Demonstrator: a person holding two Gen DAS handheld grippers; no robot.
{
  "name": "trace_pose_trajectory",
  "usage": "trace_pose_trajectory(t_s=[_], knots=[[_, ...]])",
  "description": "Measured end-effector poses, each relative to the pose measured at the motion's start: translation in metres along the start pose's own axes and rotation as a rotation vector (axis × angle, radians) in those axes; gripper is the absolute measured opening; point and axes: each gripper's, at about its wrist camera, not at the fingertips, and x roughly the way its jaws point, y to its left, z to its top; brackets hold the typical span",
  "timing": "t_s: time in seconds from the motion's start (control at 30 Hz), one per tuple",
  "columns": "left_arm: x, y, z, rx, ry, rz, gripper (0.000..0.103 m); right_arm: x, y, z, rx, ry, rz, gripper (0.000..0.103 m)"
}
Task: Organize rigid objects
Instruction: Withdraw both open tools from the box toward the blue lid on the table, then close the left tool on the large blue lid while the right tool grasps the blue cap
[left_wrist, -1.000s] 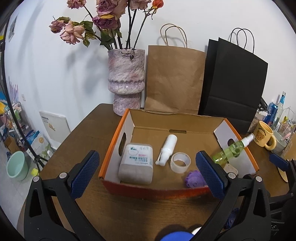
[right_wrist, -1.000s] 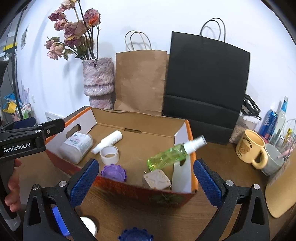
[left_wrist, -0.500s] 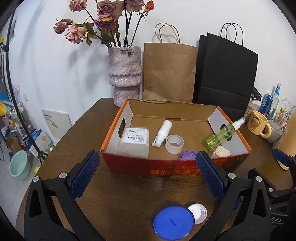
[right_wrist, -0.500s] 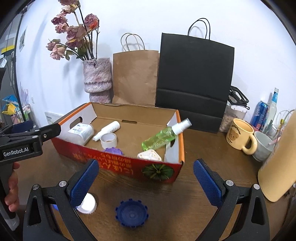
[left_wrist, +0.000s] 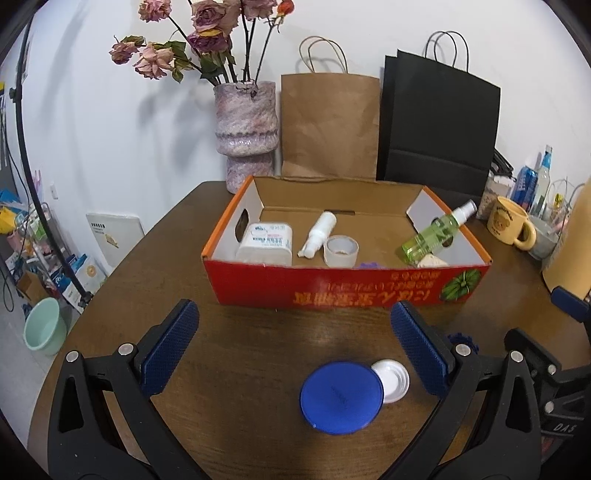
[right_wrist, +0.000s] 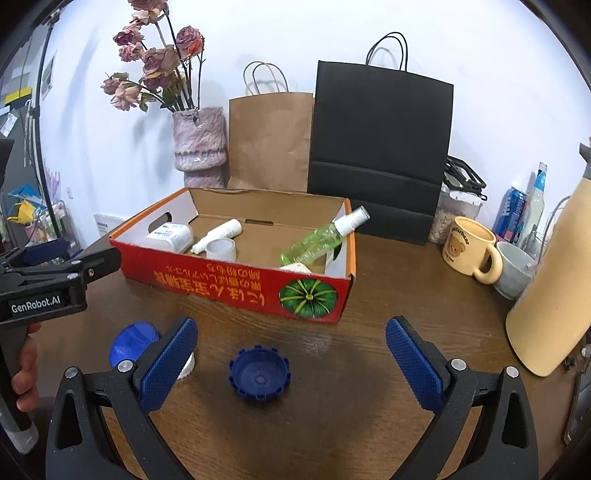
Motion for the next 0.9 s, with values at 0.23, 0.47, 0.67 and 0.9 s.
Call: trace_pose_trajectory(t_s=[0.23, 0.47, 0.67, 0.9], knots=[[0.002, -0.007, -0.017, 0.033, 0.047, -0.006, 0.103, -0.005, -0.008, -0.014, 0.01, 0.021, 0.002, 0.103], [0.009, -0.01, -0.036, 0.051, 0.117, -0.024, 0.103, -0.007, -0.014, -0.026, 0.015, 0.043, 0.001, 0.103], [0.015, -0.013, -0.049, 0.072, 0.159, -0.024, 0.103, -0.006, -0.016, -0.033, 0.012, 0.06, 0.003, 0.103], [0.025, -0.014, -0.058, 0.071, 0.202, -0.043, 0.103, -0.005, -0.015, -0.036, 0.011, 0.066, 0.007, 0.103]])
